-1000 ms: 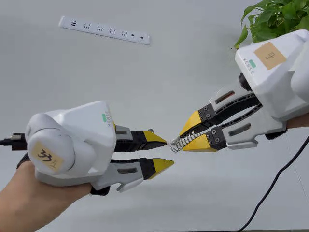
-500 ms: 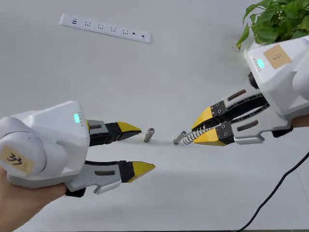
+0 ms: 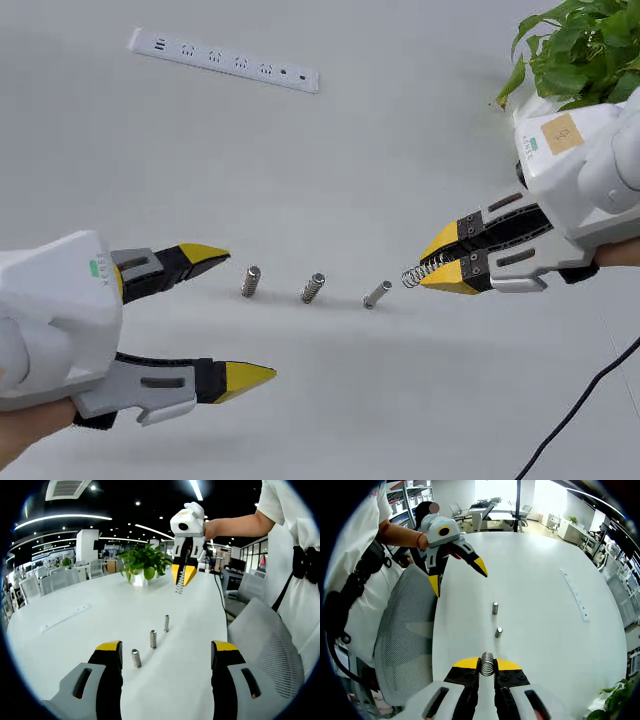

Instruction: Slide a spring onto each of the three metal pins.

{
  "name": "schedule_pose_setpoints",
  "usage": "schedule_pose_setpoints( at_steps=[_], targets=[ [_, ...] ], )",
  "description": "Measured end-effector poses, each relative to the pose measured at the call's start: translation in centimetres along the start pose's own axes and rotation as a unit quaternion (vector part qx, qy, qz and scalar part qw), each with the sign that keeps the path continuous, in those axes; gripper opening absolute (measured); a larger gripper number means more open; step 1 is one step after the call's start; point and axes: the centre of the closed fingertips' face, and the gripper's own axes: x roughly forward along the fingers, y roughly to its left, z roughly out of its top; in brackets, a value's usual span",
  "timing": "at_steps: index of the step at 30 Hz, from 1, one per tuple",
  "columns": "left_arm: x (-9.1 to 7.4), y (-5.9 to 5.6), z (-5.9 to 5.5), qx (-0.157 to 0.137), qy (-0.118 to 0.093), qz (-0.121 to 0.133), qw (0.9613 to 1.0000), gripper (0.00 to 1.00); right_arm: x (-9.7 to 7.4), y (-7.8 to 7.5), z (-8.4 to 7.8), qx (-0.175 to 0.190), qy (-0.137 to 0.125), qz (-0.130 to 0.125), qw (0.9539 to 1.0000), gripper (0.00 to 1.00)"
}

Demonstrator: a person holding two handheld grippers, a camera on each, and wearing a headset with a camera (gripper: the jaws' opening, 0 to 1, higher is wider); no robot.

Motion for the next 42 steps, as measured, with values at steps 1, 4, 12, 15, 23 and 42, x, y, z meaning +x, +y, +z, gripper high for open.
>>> schedule_pose_setpoints(
  at_steps=[1,4,12,15,23,42],
  targets=[
    [-0.1,0.1,0.0,0.0,-0.003,0.001,1.0,0.74,0.1,-0.1,-0.1,0.002,0.003,-0.003,1.0,0.07],
    [-0.2,0.5,-0.3,-0.004,-0.008,0.003,1.0,0.81,0.4,-0.6,-0.4,0.01,0.007,-0.009,0.9999,0.07],
    [-0.1,0.8,-1.4,-0.008,0.0,-0.002,1.0,0.96,2.1,-2.6,-1.6,0.017,0.031,-0.02,0.9992,0.07],
    [-0.1,0.7,-2.0,-0.014,0.009,-0.007,0.9998,0.99,2.6,-2.7,-1.9,0.016,0.04,-0.018,0.9989,0.07],
    [-0.2,0.5,-2.5,-0.014,0.01,-0.01,0.9998,0.99,4.5,-3.0,-3.2,0.017,0.057,-0.005,0.9982,0.07],
    [0.0,0.9,-2.9,-0.025,0.005,-0.01,0.9996,0.99,6.3,-3.4,-4.0,0.021,0.075,0.012,0.9969,0.07]
  ],
)
